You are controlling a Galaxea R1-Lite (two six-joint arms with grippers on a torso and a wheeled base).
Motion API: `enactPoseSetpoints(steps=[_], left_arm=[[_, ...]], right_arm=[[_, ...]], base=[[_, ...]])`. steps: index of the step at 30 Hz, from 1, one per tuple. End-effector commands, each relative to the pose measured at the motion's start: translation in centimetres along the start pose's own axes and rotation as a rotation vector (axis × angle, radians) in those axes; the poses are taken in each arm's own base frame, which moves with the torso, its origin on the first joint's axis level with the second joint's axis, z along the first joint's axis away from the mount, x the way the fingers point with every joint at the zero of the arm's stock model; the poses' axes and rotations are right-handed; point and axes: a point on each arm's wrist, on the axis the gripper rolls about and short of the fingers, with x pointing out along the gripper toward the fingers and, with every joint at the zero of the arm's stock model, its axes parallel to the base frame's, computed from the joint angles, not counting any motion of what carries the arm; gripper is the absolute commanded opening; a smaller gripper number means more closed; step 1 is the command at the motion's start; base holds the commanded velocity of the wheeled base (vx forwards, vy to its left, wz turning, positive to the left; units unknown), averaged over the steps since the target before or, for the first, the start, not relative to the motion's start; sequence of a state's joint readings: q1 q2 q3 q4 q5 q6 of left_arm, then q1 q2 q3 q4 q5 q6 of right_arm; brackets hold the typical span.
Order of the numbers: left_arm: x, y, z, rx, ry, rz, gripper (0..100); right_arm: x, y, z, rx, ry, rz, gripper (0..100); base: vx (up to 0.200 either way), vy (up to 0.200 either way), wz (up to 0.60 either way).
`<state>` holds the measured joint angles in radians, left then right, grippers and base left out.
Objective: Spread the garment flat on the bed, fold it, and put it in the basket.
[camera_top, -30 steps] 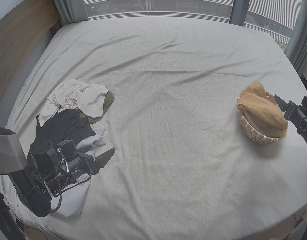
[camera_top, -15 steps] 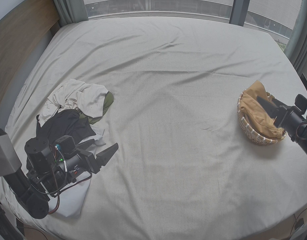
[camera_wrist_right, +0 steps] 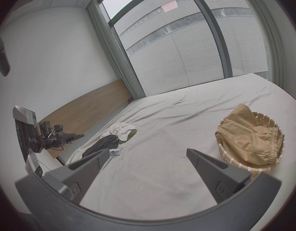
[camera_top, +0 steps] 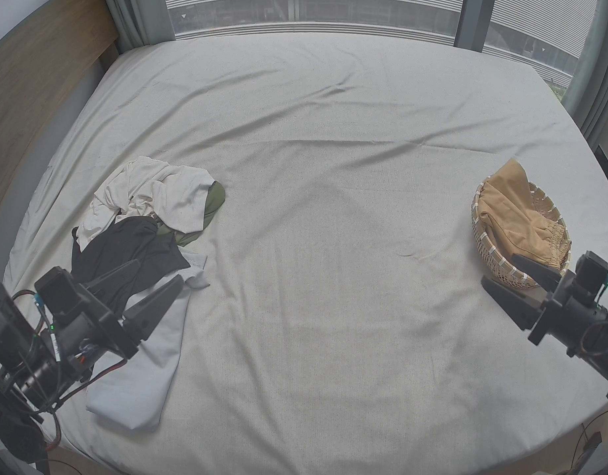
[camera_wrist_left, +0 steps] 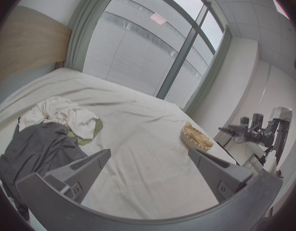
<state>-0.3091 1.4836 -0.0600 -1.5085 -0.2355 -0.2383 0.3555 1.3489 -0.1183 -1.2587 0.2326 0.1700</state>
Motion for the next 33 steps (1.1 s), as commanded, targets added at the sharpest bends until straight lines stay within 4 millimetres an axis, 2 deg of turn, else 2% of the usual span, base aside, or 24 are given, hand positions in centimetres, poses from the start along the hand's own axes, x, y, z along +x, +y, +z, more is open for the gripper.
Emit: enactPoseSetpoints(steps=[1, 2, 4, 5, 6, 9, 10, 13, 14, 15, 20, 22, 24, 27, 29, 33], left_arm=[[-4.7, -0.8, 1.9, 0.031, -0.099, 0.020, 100], [-5.7, -1.0, 1.9, 0.041, -0.081, 0.021, 100], [-6.0, -1.1, 1.7, 0.055, -0.057, 0.015, 100], [-6.9, -1.1, 1.4, 0.081, -0.018, 0.020, 100], [-6.9, -1.1, 1.4, 0.081, -0.018, 0.020, 100], [-9.4, -1.6, 0.6, 0.072, 0.056, 0.041, 100], [-9.5, -1.6, 0.5, 0.072, 0.056, 0.039, 100], [-12.0, -2.5, -0.1, 0.065, 0.064, 0.038, 100], [-12.0, -2.5, -0.1, 0.065, 0.064, 0.038, 100], [-13.3, -2.9, -0.7, 0.064, 0.061, 0.034, 100], [-15.8, -3.4, -2.2, 0.058, 0.071, 0.032, 100], [-16.2, -3.5, -2.5, 0.058, 0.070, 0.033, 100], [-17.3, -3.7, -3.5, 0.058, 0.069, 0.033, 100], [-18.1, -3.7, -4.3, 0.056, 0.075, 0.039, 100], [-19.0, -3.8, -5.2, 0.073, 0.061, 0.046, 100], [-18.9, -3.6, -5.5, 0.061, 0.083, 0.114, 100]], right_arm=[[-5.0, 1.2, 0.3, -0.021, -0.104, 0.011, 100], [-6.1, 1.4, 0.5, -0.024, -0.127, -0.008, 100], [-6.8, 1.5, 0.6, -0.027, -0.136, -0.016, 100], [-7.8, 1.8, 0.5, -0.028, -0.136, -0.019, 100], [-7.8, 1.8, 0.5, -0.028, -0.136, -0.019, 100], [-10.4, 2.1, 0.0, -0.028, -0.139, -0.054, 100], [-10.5, 2.1, 0.0, -0.029, -0.140, -0.055, 100], [-12.6, 2.4, -0.5, -0.032, -0.180, -0.128, 100], [-12.6, 2.4, -0.5, -0.032, -0.180, -0.128, 100], [-13.9, 2.7, -1.0, -0.042, -0.208, -0.161, 100], [-16.6, 3.4, -3.5, -0.045, -0.209, -0.191, 100], [-16.9, 3.5, -3.9, -0.043, -0.203, -0.196, 100], [-17.8, 3.7, -5.4, -0.030, -0.170, -0.226, 100], [-17.6, 3.5, -5.7, -0.018, -0.147, -0.268, 100], [-17.6, 3.2, -6.1, -0.020, -0.120, -0.373, 100], [-17.7, 2.8, -7.3, -0.036, -0.003, -0.472, 100]], base=[[0.000, 0.000, 0.00], [0.000, 0.000, 0.00], [0.000, 0.000, 0.00], [0.000, 0.000, 0.00], [0.000, 0.000, 0.00], [0.000, 0.000, 0.00], [0.000, 0.000, 0.00], [0.000, 0.000, 0.00], [0.000, 0.000, 0.00], [0.000, 0.000, 0.00], [0.000, 0.000, 0.00], [0.000, 0.000, 0.00], [0.000, 0.000, 0.00], [0.000, 0.000, 0.00], [0.000, 0.000, 0.00], [0.000, 0.000, 0.00]])
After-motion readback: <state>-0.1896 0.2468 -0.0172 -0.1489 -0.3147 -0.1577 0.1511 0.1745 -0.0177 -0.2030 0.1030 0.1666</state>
